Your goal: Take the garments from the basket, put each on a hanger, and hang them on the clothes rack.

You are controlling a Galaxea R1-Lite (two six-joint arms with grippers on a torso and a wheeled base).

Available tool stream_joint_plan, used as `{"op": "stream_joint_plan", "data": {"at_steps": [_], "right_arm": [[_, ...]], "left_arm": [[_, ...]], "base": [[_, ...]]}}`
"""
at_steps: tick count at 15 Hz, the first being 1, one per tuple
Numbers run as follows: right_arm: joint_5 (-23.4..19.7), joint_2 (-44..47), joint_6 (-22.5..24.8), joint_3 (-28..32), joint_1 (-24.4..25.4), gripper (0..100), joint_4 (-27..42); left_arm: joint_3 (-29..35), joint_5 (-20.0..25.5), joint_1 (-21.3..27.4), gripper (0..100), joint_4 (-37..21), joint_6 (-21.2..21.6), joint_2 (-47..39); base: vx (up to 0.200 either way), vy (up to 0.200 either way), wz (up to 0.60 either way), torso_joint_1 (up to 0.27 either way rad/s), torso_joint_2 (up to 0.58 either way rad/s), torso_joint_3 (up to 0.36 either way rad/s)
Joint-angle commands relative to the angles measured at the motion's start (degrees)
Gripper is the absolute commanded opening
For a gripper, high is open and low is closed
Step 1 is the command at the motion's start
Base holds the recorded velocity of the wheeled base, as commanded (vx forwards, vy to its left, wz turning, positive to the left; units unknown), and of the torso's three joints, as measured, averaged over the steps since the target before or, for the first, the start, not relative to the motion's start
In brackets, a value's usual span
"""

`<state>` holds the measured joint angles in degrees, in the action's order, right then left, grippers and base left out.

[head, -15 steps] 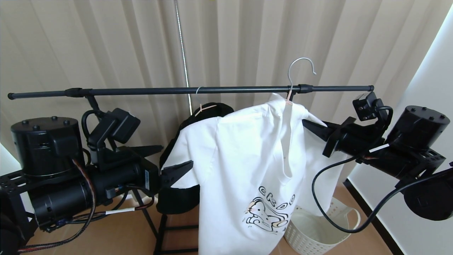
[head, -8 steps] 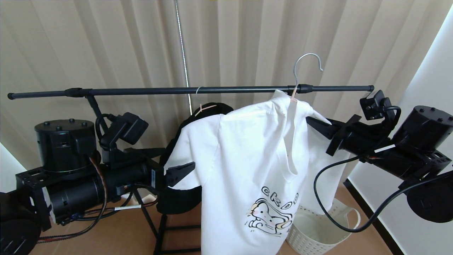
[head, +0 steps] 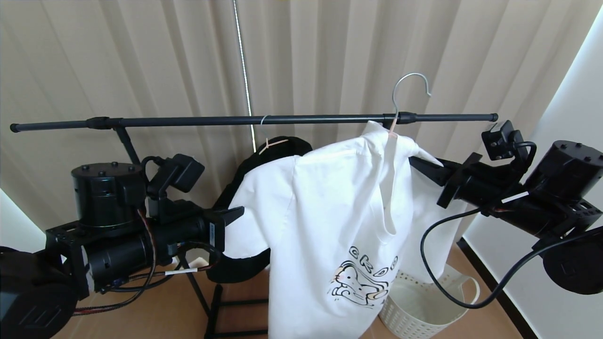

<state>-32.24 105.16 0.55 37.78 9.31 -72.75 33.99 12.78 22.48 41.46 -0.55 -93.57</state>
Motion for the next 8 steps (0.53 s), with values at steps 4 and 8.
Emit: {"op": "stream_joint_plan", "data": {"at_steps": [4,8], "right_arm": [[-0.01,0.4,-0.2,0.63,-0.7,0,0.07],[-0.01,1.46,-0.37,1.42,-1.4,0,0.24]], "left_arm": [[-0.94,-0.21,-2.26,0,-0.06,-1.47,1.73],[-2.87,-0.3,-3.93,0,-0.15,-2.62,4.19]], "base": [[0.0,0.0,0.0,0.0,0.0,0.0],[0.0,0.0,0.0,0.0,0.0,0.0]]}}
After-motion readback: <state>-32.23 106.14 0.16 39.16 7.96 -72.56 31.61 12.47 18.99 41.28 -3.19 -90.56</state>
